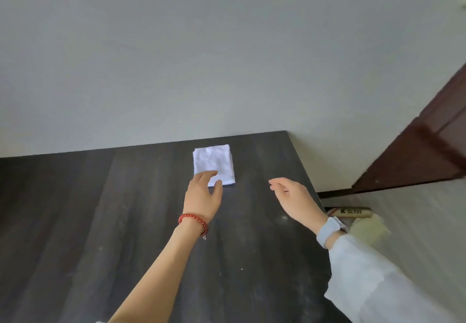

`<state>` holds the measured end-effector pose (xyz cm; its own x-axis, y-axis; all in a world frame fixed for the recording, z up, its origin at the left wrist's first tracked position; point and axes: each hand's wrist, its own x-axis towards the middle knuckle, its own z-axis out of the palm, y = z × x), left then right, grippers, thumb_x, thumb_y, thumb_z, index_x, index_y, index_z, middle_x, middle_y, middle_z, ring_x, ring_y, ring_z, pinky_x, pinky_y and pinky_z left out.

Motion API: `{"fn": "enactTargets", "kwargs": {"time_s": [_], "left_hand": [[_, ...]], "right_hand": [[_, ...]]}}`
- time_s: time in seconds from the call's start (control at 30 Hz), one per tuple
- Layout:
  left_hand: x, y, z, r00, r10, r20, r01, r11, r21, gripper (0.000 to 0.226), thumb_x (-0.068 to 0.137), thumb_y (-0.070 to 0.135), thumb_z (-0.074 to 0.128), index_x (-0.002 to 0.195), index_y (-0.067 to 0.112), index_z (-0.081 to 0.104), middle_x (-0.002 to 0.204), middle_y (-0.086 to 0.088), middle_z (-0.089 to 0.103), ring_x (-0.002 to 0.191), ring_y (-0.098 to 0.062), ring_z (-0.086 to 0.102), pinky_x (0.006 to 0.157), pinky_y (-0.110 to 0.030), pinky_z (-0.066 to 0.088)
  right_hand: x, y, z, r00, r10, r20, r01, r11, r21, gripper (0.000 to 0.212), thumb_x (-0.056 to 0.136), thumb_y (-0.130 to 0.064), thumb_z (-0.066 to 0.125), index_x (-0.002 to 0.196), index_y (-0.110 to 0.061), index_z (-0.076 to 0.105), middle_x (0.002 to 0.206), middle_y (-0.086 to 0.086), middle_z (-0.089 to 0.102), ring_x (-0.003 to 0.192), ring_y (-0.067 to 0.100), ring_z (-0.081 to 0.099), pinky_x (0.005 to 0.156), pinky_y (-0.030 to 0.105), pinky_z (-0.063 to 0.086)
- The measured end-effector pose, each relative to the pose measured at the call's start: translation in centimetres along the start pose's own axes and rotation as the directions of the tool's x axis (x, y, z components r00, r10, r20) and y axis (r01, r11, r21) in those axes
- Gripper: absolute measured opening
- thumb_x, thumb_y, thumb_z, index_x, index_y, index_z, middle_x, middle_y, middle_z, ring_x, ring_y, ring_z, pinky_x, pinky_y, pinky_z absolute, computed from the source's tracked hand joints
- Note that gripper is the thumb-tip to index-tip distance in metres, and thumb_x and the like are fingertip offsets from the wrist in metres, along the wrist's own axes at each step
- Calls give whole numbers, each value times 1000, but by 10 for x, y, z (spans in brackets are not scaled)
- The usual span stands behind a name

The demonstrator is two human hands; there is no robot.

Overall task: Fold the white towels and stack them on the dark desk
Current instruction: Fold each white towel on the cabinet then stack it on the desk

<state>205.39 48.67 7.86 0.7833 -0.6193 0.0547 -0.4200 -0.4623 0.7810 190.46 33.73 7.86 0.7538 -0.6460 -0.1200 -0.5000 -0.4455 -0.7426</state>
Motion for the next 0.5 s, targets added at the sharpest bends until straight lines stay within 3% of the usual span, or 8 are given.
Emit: {"fn": "enactTargets", "kwargs": {"time_s": [0.13, 0.2, 0.27, 0.33, 0.5], "left_hand": [[-53, 93, 21, 986, 163, 44, -159, 983, -91, 28, 92, 18, 49, 118, 12, 58, 123, -1, 56, 114, -15, 52, 88, -15, 32], [-77, 143, 45, 958, 273, 92, -260, 956, -134, 28, 92, 18, 49, 117, 11, 59, 120, -4, 58, 111, -17, 54, 89, -18, 35], [-107, 197, 77, 906, 390, 163, -366, 917, -162, 27, 92, 18, 48, 116, 11, 60, 116, -5, 59, 105, -18, 56, 86, -19, 36], [-142, 252, 117, 843, 487, 226, -447, 870, -209, 26, 93, 19, 48, 115, 12, 60, 116, -5, 60, 103, -18, 57, 82, -19, 36], [-273, 384, 240, 666, 648, 369, -528, 759, -380, 26, 91, 16, 51, 115, 9, 61, 115, -8, 61, 106, -20, 58, 83, -14, 35]], "right_hand": [[-90, 8, -71, 977, 41, -210, -18, 994, 112, 24, 96, -18, 42, 108, -16, 62, 93, -6, 66, 96, 10, 60, 80, 19, 44], [-132, 23, -112, 948, 51, -316, -10, 991, 133, 22, 95, -16, 43, 106, -14, 63, 85, -10, 65, 91, 12, 62, 85, 28, 48], [-182, 44, -157, 907, 89, -412, -23, 986, 162, 22, 95, -14, 44, 106, -12, 62, 85, -10, 64, 90, 15, 62, 89, 34, 48], [-238, 72, -203, 848, 149, -509, -56, 980, 193, 20, 95, -13, 43, 104, -15, 61, 88, -6, 63, 89, 14, 61, 87, 29, 47], [-410, 169, -307, 655, 268, -707, -188, 963, 191, 20, 92, -5, 47, 101, -9, 64, 85, -6, 62, 83, 16, 60, 84, 31, 46]]}}
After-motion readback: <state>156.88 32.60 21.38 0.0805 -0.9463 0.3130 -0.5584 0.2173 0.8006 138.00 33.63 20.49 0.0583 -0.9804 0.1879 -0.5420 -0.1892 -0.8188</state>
